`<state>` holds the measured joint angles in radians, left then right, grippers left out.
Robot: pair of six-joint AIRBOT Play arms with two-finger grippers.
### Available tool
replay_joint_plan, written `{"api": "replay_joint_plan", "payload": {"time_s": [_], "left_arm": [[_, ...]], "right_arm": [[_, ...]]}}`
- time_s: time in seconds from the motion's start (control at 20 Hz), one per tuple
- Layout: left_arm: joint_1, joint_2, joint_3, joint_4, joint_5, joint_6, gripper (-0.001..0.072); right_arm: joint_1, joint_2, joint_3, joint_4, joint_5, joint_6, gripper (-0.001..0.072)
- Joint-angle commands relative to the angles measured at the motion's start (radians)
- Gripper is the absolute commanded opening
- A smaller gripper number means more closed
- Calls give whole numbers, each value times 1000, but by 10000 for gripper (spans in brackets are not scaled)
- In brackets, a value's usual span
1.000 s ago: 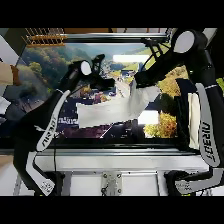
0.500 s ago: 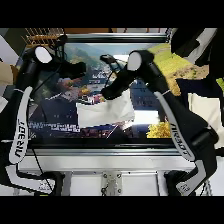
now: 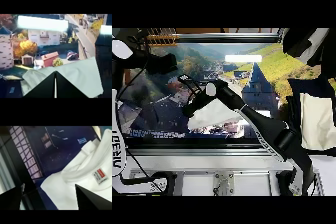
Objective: Fold the clothes and pants, and hang the long-sleeved shirts on hangers.
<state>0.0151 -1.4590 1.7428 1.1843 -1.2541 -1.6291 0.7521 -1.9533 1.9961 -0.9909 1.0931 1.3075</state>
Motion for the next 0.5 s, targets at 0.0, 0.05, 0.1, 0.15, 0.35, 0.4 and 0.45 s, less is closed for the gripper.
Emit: {"api": "replay_joint_plan", "payload": {"time_s": [0.0,0.05,0.1,0.15,0.35,0.4,0.45], "left_arm": [[49,59,-19,2,-9,3,7],[51,87,-62,2,6,13,7],[51,116,-117,2,19,19,7],[50,149,-187,0,35,19,7],[-10,270,-454,-1,126,23,7],[-32,291,-499,-1,146,24,7],[-56,311,-540,-1,166,24,7]], "right_arm": [[-79,90,-77,28,-16,-17,705],[-123,135,-137,23,-13,-13,706],[-178,189,-218,23,-13,-13,706],[-236,238,-299,16,-11,-11,706],[-514,356,-604,-6,9,58,706],[-582,353,-655,0,18,71,706],[-636,346,-696,18,18,74,706]]}}
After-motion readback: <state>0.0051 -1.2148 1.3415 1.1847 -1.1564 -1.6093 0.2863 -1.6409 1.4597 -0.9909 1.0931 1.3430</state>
